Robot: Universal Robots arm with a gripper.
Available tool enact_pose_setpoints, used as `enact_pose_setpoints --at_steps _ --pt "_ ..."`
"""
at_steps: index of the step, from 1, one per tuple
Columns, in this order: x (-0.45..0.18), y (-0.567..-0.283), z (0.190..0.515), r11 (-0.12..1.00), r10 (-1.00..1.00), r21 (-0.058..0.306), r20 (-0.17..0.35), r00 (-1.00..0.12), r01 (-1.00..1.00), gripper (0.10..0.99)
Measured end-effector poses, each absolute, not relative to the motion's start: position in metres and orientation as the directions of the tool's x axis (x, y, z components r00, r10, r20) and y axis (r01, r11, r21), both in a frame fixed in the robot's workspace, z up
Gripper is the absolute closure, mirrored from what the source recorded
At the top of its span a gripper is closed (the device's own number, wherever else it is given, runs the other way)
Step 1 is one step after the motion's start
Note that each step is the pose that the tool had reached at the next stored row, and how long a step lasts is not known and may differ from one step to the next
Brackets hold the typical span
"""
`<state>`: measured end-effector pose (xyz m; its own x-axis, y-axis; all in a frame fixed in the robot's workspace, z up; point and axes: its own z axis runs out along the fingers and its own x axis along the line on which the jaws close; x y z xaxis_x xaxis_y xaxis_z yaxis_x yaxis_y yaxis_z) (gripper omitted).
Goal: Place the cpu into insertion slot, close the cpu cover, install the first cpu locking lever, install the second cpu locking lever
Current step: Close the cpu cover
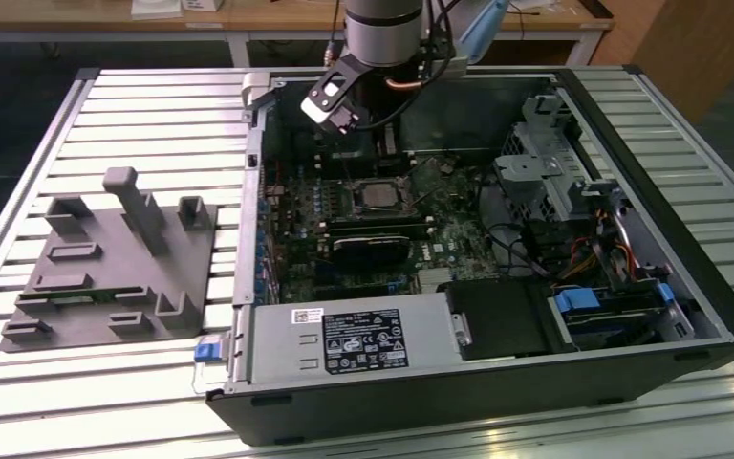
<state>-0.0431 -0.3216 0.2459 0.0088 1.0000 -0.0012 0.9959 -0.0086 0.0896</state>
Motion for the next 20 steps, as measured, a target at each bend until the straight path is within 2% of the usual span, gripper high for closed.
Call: enact_pose_setpoints --at_steps 20 --pt "-0.0429 -0.3216 0.2528 -0.008 1.000 0.090 -0.001 0.009 0.996 0.980"
